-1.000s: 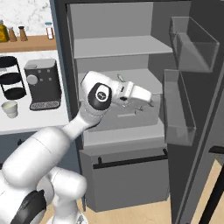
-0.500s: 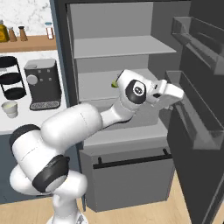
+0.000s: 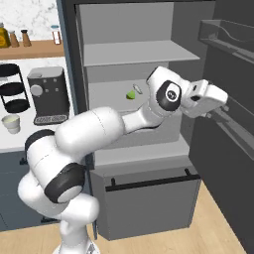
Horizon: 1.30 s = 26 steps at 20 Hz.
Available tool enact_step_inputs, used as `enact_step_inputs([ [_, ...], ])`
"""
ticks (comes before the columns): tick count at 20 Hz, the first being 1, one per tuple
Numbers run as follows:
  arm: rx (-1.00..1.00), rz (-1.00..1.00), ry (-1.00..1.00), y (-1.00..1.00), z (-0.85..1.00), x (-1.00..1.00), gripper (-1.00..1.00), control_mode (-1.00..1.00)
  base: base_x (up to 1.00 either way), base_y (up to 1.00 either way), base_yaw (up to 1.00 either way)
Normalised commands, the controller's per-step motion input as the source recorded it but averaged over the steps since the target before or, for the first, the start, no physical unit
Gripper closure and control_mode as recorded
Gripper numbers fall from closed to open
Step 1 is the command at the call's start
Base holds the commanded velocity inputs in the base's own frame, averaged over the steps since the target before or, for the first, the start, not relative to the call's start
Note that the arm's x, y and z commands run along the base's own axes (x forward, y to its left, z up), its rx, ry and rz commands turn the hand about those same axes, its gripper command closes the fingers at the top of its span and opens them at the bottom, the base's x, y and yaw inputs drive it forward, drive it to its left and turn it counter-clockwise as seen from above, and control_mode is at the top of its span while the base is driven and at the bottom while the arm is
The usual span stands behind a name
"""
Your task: Grab a lemon wedge from the fridge and one ice cube from the ice bowl, and put them in the glass of lemonade.
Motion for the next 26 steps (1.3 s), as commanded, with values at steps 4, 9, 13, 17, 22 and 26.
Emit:
enact_step_inputs([
  [4,0.00,0.12,-0.13,0.91,0.47,-0.73,-1.00,-1.00,0.00,0.00,0.00],
  [9,0.00,0.02,-0.05,1.00,0.27,-0.10,-1.00,-1.00,0.00,0.00,0.00],
  [13,0.05,0.08,0.00,1.00,0.06,0.00,-1.00,-1.00,0.00,0.00,0.00],
  [17,0.16,0.22,0.01,1.00,0.00,0.01,-1.00,-1.00,0.00,0.00,0.00],
  [22,0.29,0.35,0.03,0.97,-0.33,0.08,-1.00,-1.00,0.00,0.00,0.00],
  [26,0.42,0.40,0.06,0.76,-0.57,0.00,-1.00,-1.00,0.00,0.00,0.00],
])
